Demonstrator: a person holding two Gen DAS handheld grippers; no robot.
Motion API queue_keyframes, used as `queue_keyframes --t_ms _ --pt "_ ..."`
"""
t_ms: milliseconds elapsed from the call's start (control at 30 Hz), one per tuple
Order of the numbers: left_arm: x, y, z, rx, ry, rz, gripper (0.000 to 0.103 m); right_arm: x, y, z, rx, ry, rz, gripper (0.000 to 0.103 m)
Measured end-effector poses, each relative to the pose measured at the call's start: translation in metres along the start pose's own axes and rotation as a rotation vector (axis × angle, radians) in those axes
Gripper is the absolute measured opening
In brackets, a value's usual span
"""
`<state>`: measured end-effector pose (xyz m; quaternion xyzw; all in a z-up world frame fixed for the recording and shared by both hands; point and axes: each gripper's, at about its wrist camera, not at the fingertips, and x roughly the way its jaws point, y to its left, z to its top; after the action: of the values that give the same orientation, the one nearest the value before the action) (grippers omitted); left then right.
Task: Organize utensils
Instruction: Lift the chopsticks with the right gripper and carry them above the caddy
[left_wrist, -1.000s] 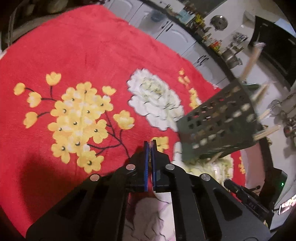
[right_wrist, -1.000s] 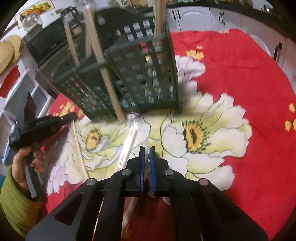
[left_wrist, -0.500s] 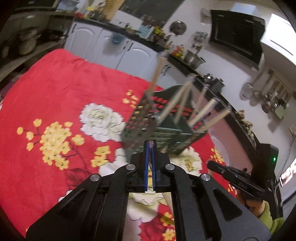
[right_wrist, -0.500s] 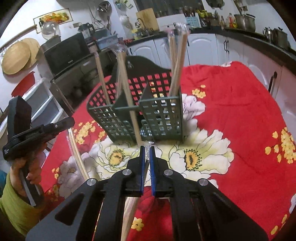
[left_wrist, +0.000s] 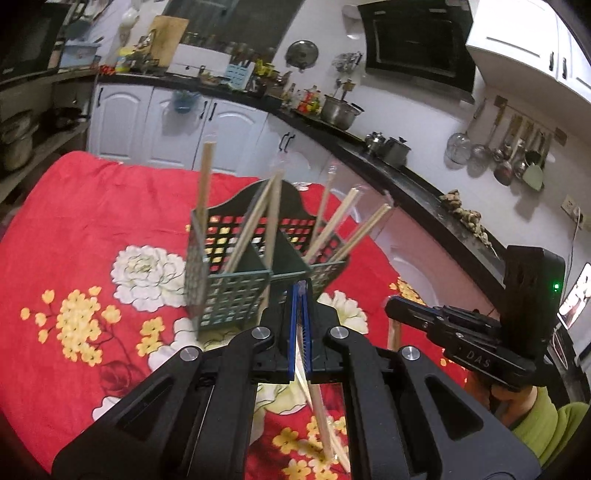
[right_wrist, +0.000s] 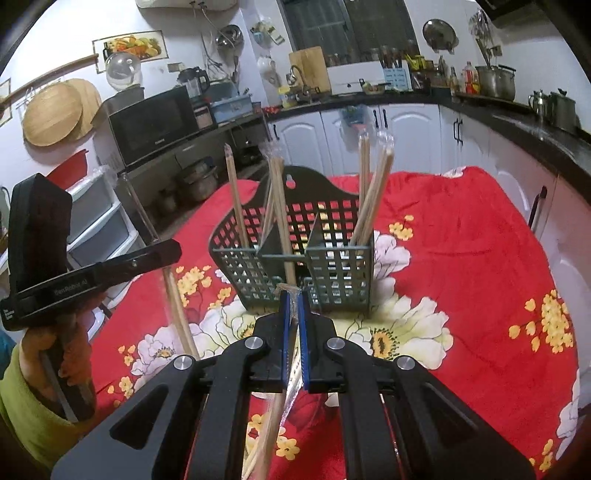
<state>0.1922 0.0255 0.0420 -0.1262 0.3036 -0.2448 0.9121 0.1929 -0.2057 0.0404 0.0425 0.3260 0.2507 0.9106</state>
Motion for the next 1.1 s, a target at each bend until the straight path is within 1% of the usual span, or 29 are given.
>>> queue_keyframes --t_ms 300,567,1100 --pt "0.000 -0.028 0.011 0.069 -0.019 -0.025 0.001 -0.024 0.004 0.010 -0.032 -0.094 -0.049 0.005" --pt "-0.002 -0.046 0.024 0.100 -0.043 -0.055 0.001 -0.043 0.006 0.023 -0.056 -0.171 -0.091 0.005" --pt "-0.006 -0.072 0.048 0.144 -0.095 -0.102 0.001 -0.068 0.008 0.045 -0.079 -0.275 -0.119 0.005"
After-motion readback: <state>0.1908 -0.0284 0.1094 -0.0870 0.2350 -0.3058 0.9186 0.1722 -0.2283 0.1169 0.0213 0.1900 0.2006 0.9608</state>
